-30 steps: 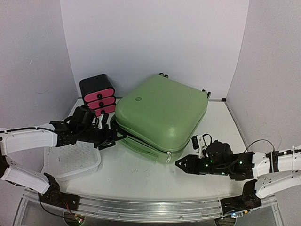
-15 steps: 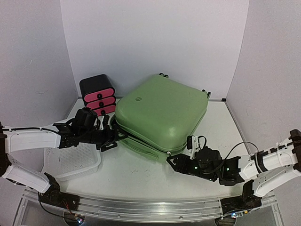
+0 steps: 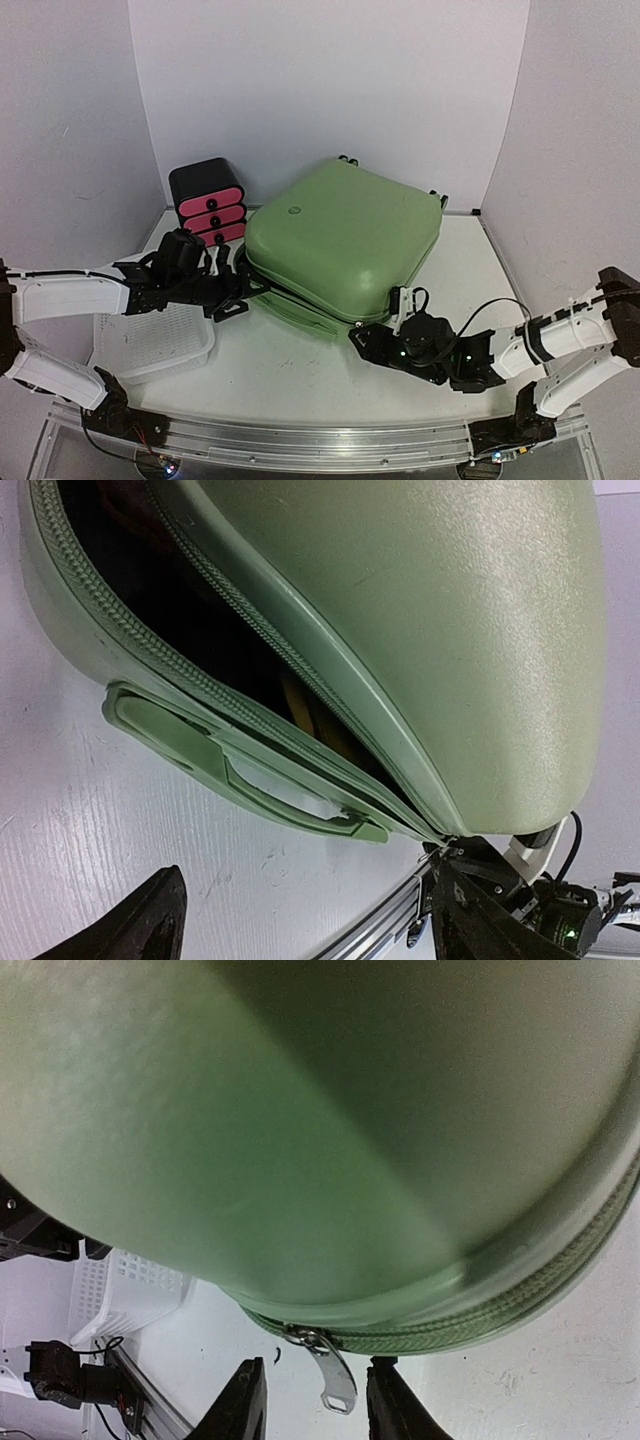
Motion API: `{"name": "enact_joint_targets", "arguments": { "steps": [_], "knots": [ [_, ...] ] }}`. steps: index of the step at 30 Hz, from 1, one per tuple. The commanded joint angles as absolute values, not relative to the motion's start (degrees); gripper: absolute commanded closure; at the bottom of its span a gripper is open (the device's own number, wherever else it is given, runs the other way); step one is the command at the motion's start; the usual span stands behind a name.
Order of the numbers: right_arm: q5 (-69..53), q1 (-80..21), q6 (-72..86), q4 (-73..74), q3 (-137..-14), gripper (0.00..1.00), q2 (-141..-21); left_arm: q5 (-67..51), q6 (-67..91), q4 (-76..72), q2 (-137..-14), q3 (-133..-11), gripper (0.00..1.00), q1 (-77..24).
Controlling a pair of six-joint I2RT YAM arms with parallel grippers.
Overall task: Open, take out, and arrange the luggage
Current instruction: Unzip the zipper of the luggage.
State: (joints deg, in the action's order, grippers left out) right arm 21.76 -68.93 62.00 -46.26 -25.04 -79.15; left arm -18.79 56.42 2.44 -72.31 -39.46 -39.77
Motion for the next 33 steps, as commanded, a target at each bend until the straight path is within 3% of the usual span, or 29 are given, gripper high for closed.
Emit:
{"name": "enact_joint_targets", "arguments": {
  "steps": [1, 4, 9, 17, 33],
  "knots": [
    [23.8, -69.1, 61.7, -47.7, -28.5, 0.71, -80.6, -17.1, 60.3, -1.2, -73.2, -39.2, 0.16, -38.8],
    [24.1, -69.2, 61.7, -48.1, -28.5, 0.78, -80.8, -15.9, 63.4, -1.2, -75.2, -39.4, 0.18, -38.6],
    [24.9, -69.1, 63.0, -47.9, -26.8, 1.00, -79.1, -12.9, 68.0, -1.2, -78.0, -40.1, 0.28, -38.5],
    [26.2, -69.1, 61.8, -40.1, -25.3, 1.00, -74.6, -7.4, 73.5, -1.1, -78.3, -40.6, 0.29, -38.5],
    [23.2, -69.1, 54.3, -34.6, -31.4, 1.00, -80.0, -5.6, 75.5, -1.1, -79.4, -45.1, 0.26, -38.5]
  ]
}}
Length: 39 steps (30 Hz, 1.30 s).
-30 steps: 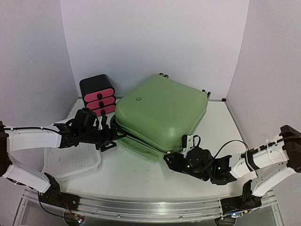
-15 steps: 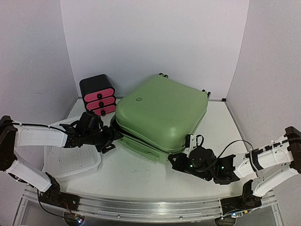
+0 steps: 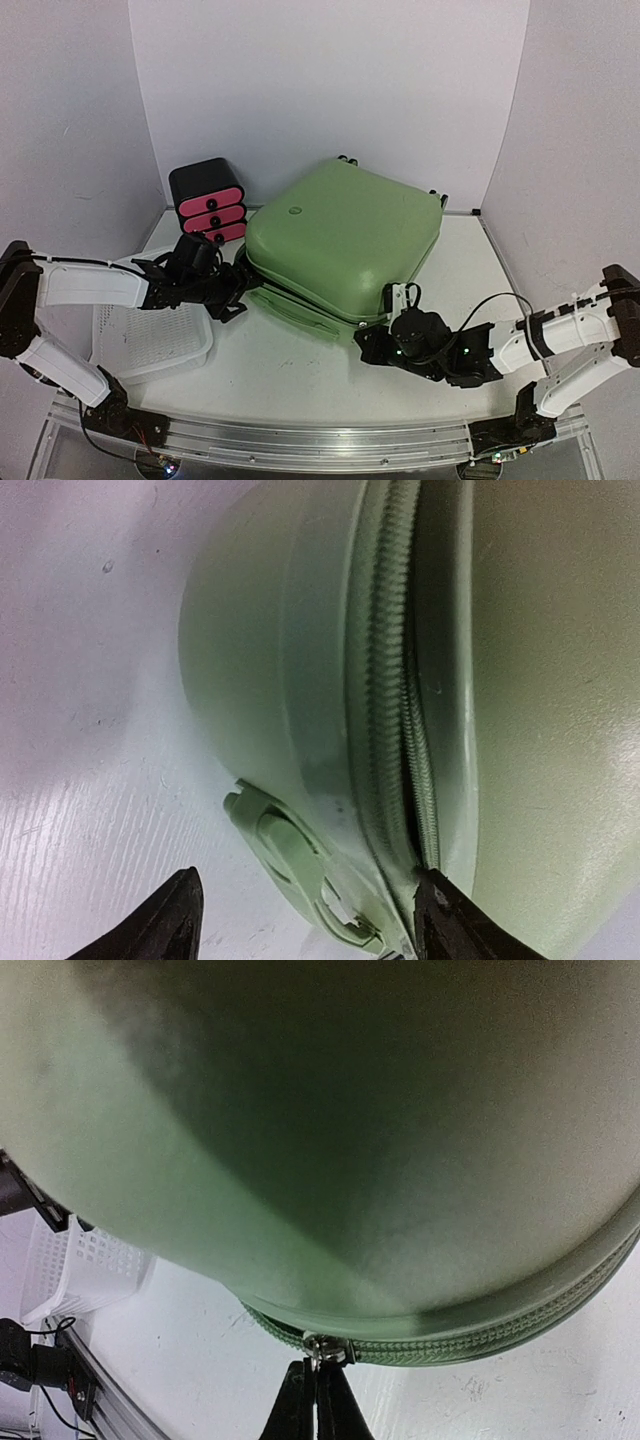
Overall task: Open, take out, and arrange the luggage
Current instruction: Unzip the zipper of the luggage.
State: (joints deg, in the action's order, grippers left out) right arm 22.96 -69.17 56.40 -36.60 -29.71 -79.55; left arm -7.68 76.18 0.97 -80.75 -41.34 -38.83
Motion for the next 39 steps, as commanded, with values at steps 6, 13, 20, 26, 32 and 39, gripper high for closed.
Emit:
{"name": "enact_joint_targets", "arguments": {
  "steps": [6, 13, 20, 26, 32, 39],
  "knots": [
    [23.2, -69.1, 54.1, -34.5, -31.0, 1.00, -79.6, -4.8, 76.8, -1.1, -79.1, -44.8, 0.27, -38.6],
    [23.6, -69.1, 53.1, -33.5, -31.6, 1.00, -79.1, -3.4, 79.3, -1.1, -84.4, -47.4, 0.44, -38.6],
    [24.4, -69.1, 48.4, -28.9, -29.8, 1.00, -76.1, -2.1, 80.3, -1.1, -87.5, -50.2, 0.60, -38.6],
    [26.8, -69.1, 46.3, -21.8, -28.6, 1.00, -72.0, -0.6, 80.9, -1.1, -88.1, -50.2, 0.92, -38.5],
    [32.3, -69.1, 45.7, -16.1, -27.7, 1.00, -68.0, -0.5, 80.1, -1.0, -86.7, -49.0, 1.00, -37.8],
    [36.6, -68.1, 44.7, -12.3, -27.6, 1.00, -67.0, -1.6, 75.7, -0.6, -84.9, -48.8, 1.00, -36.3]
  ]
}}
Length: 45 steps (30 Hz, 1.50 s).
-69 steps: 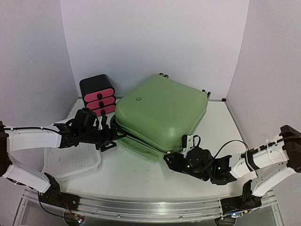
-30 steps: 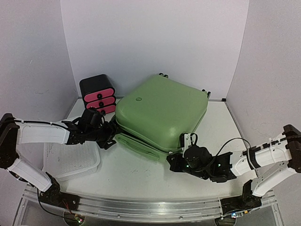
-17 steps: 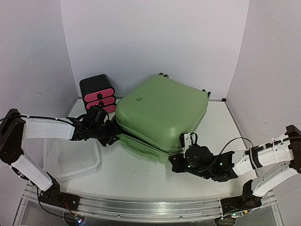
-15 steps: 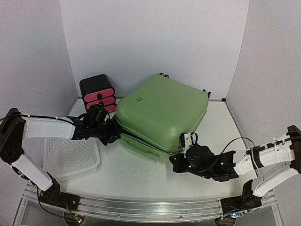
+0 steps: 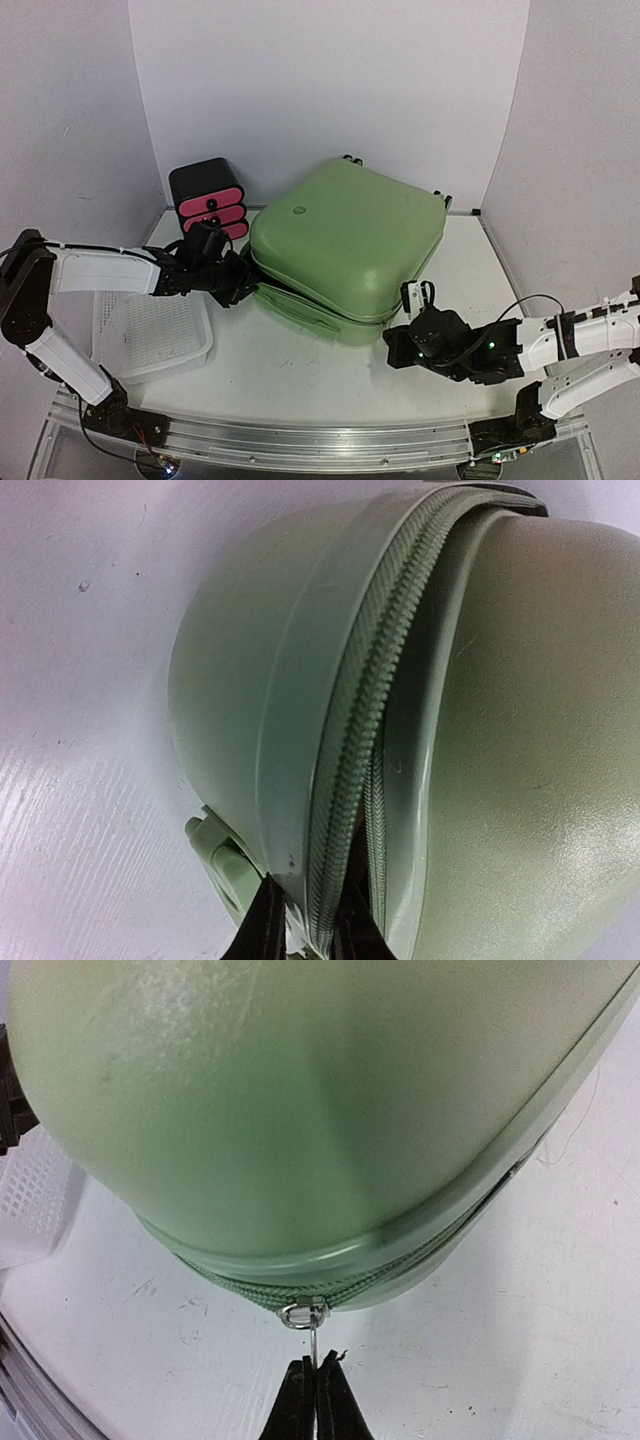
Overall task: Open, take out, and arrange the luggage
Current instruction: Unzip the zipper of the luggage.
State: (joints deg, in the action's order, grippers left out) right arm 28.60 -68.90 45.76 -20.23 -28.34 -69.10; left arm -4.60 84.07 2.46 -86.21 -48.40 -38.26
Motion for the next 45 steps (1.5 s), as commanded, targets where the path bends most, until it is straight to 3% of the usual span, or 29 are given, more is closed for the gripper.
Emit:
{"name": "enact_joint_targets", "arguments": {
  "steps": [1, 12, 15, 25, 32, 35, 38, 45],
  "knots": [
    [37.2, -68.0, 44.3, -12.6, -27.7, 1.00, -67.1, -2.3, 74.4, -0.6, -84.8, -49.1, 1.00, -36.1],
    [43.9, -65.5, 28.9, -20.0, -30.0, 1.00, -70.1, -10.5, 69.5, -0.4, -84.8, -47.8, 1.00, -33.6],
    [40.6, -62.9, 25.9, -23.7, -28.6, 1.00, -69.8, -10.7, 68.7, 1.1, -83.9, -47.1, 1.00, -33.2],
    [36.3, -53.0, 30.4, -21.7, -30.6, 1.00, -72.7, -11.5, 66.7, 3.1, -81.2, -46.1, 1.00, -32.9],
    [32.4, -53.0, 30.6, -21.9, -30.8, 0.72, -70.9, -13.3, 68.2, 3.1, -80.1, -45.1, 1.00, -33.2],
    [31.7, -53.0, 29.4, -21.8, -30.2, 0.59, -66.9, -12.9, 67.6, 3.1, -79.0, -45.1, 0.90, -33.9],
    [32.0, -53.0, 29.2, -21.4, -28.7, 0.49, -61.6, -12.3, 66.8, 3.2, -78.0, -45.3, 0.71, -35.0],
    [32.1, -53.0, 30.5, -18.0, -29.5, 0.33, -55.4, -9.0, 65.3, 3.8, -72.5, -43.7, 0.43, -35.9]
  ]
}}
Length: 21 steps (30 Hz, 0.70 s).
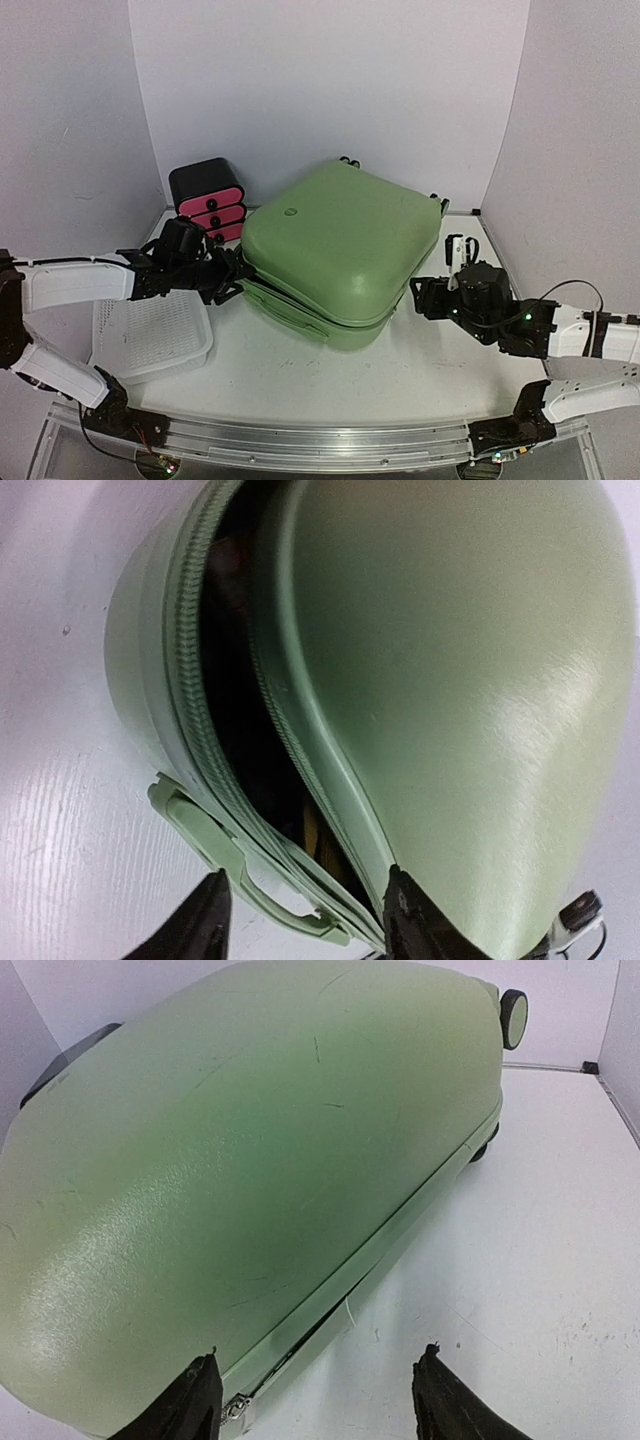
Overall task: Open, take out, and arrange the luggage
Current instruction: Unzip the zipper of the luggage.
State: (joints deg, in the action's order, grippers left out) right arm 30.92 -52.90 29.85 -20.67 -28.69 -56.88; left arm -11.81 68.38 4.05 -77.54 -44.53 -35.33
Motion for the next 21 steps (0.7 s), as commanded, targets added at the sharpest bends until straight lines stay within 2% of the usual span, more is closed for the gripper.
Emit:
{"name": "enact_joint_targets", "arguments": {
  "steps": [1, 7, 10, 14, 17, 21],
  "knots": [
    [32.0, -53.0, 30.6, -17.5, -30.2, 0.30, -55.3, -8.8, 64.7, 4.3, -71.5, -43.8, 0.42, -35.9],
    [29.7, -52.9, 30.5, -15.7, -35.1, 0.16, -55.9, -7.8, 58.6, 14.0, -66.1, -50.0, 0.37, -36.1],
    [28.8, -53.0, 30.7, -15.2, -37.7, 0.03, -56.4, -8.1, 51.5, 18.1, -65.3, -54.6, 0.34, -36.1],
    [27.6, -53.0, 31.4, -13.8, -41.2, 0.02, -57.3, -8.7, 42.5, 18.7, -64.6, -57.2, 0.24, -36.1],
    [24.7, -53.0, 31.9, -12.9, -44.4, 0.02, -58.6, -8.5, 38.2, 22.8, -65.4, -60.7, 0.07, -34.9],
    [21.3, -53.0, 32.9, -12.3, -46.4, 0.02, -60.5, -15.0, 35.4, 27.0, -69.5, -66.1, 0.01, -28.9]
  ]
}}
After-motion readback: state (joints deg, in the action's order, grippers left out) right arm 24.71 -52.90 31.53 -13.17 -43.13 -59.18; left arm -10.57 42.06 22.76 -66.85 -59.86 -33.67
